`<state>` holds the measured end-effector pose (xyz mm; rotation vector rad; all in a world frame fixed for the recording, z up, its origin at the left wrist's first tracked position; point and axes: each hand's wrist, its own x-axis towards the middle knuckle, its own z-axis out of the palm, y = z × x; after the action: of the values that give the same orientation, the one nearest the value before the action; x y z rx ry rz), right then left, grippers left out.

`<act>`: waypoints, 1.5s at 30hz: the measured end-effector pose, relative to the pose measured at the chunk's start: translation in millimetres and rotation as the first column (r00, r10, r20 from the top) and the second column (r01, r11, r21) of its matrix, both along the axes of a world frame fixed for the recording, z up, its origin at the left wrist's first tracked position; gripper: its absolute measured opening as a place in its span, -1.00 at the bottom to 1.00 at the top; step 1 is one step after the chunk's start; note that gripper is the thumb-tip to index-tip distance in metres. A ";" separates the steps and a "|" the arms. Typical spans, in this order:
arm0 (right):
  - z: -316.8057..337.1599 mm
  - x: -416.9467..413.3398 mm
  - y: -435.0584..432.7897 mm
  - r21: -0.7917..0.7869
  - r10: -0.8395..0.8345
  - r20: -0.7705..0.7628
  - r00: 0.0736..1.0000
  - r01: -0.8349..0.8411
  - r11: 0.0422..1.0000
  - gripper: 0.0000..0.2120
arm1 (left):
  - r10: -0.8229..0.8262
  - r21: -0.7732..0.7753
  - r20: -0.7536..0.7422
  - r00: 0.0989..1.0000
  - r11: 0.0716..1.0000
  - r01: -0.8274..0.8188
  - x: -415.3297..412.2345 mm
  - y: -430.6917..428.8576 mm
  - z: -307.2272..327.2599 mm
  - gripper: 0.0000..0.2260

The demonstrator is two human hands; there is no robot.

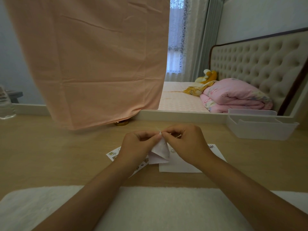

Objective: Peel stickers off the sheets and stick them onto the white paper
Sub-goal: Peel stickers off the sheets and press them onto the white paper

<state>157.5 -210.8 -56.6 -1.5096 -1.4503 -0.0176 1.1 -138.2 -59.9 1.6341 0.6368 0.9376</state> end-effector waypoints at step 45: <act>0.2 -2.4 1.3 0.121 -0.113 0.348 0.931 0.075 0.990 -0.96 | 0.051 -0.107 0.005 0.999 0.993 -0.051 8.9 -7.3 -2.8 -0.86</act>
<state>155.1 -209.5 -56.3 -1.5411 -1.6282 -0.4401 10.0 -145.5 -62.7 1.5242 0.7143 0.9308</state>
